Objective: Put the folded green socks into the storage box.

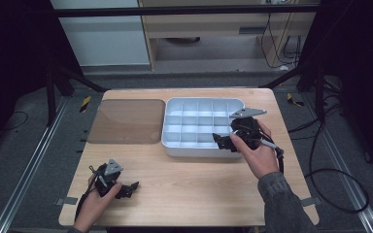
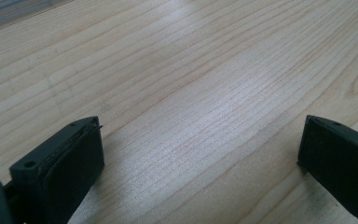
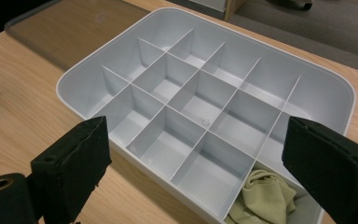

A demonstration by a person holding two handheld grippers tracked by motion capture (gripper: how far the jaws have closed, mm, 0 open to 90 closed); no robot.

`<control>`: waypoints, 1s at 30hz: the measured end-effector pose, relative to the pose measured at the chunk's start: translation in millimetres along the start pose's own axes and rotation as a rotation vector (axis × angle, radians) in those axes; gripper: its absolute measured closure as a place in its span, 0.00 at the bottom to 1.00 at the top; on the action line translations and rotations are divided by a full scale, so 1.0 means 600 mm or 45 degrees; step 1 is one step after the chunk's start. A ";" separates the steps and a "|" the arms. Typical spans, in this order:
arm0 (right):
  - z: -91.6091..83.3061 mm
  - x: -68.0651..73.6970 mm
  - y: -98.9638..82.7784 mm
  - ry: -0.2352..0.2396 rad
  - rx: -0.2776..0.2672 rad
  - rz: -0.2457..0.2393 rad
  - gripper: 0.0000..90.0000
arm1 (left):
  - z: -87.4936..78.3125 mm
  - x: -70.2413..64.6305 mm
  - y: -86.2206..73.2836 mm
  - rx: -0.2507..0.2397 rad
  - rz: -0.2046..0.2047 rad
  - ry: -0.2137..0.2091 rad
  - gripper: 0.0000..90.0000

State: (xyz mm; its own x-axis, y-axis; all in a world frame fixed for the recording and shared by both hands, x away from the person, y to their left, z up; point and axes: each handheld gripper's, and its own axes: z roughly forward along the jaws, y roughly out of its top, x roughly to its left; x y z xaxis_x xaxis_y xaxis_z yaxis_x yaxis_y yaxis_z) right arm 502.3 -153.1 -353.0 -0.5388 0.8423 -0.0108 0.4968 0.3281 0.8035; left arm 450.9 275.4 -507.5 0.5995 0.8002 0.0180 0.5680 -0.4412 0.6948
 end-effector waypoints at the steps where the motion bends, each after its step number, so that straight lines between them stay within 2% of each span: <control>1: 0.000 0.002 -0.002 -0.003 -0.004 -0.010 0.09 | 0.000 0.000 0.000 0.000 0.000 0.000 0.00; 7: -0.008 0.007 -0.021 0.010 -0.014 -0.001 0.09 | 0.000 0.000 0.000 0.002 0.000 0.000 0.00; 14: -0.016 -0.003 -0.061 -0.022 -0.009 -0.001 0.08 | 0.000 -0.001 0.000 0.001 0.000 0.001 0.00; 24: -0.038 -0.026 -0.110 -0.075 -0.007 -0.020 0.08 | 0.000 -0.002 0.000 0.002 0.001 0.005 0.00; 30: -0.040 -0.042 -0.143 -0.108 0.002 -0.040 0.08 | 0.000 -0.003 0.000 0.000 0.005 0.003 0.00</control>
State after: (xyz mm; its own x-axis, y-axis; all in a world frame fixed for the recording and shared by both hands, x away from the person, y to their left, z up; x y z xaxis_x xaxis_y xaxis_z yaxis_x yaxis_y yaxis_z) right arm 457.2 -212.8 -407.4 -0.4945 0.8648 -0.0868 0.4817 0.3558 0.8008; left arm 449.7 274.3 -507.5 0.6005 0.7993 0.0222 0.5655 -0.4442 0.6950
